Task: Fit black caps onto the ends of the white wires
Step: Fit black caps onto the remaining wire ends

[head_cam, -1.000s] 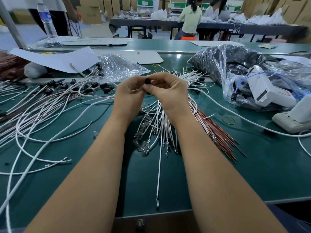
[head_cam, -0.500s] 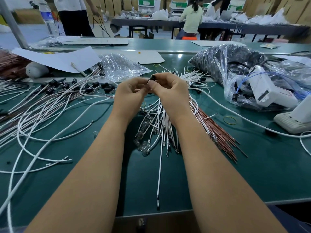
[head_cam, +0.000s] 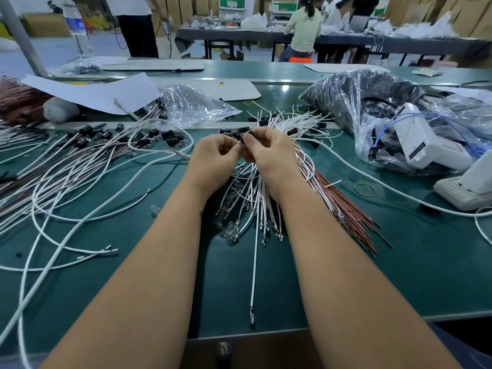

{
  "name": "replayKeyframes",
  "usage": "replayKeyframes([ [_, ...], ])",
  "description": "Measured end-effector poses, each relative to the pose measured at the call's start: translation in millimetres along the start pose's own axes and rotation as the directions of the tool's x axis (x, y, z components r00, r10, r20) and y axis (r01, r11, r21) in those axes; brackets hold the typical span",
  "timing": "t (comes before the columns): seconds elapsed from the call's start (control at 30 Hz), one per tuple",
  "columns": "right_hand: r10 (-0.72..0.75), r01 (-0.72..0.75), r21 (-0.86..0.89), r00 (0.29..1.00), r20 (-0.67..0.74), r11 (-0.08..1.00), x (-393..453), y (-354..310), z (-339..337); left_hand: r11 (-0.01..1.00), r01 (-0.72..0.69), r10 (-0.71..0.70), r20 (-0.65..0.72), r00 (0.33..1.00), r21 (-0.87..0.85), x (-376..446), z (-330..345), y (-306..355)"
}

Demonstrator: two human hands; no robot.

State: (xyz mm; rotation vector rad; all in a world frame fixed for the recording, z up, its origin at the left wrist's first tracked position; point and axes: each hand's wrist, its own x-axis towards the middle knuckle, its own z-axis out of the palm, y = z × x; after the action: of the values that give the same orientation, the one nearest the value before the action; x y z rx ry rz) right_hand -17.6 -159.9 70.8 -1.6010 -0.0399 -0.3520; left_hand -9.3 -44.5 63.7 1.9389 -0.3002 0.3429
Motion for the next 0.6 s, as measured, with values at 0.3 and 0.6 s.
replayKeyframes([
  [0.3, 0.024, -0.025, -0.024, 1.000, -0.018, 0.999, -1.9, -1.0, 1.9, 1.000, 0.019, -0.018, -0.013, 1.000, 0.011, -0.9, 3.3, 2.8],
  [0.6, 0.017, -0.018, -0.029, 1.000, -0.017, 0.999, -3.7, -2.1, 2.5, 1.000, 0.020, -0.020, -0.046, 0.999, 0.003, -1.6, 7.6, 5.4],
])
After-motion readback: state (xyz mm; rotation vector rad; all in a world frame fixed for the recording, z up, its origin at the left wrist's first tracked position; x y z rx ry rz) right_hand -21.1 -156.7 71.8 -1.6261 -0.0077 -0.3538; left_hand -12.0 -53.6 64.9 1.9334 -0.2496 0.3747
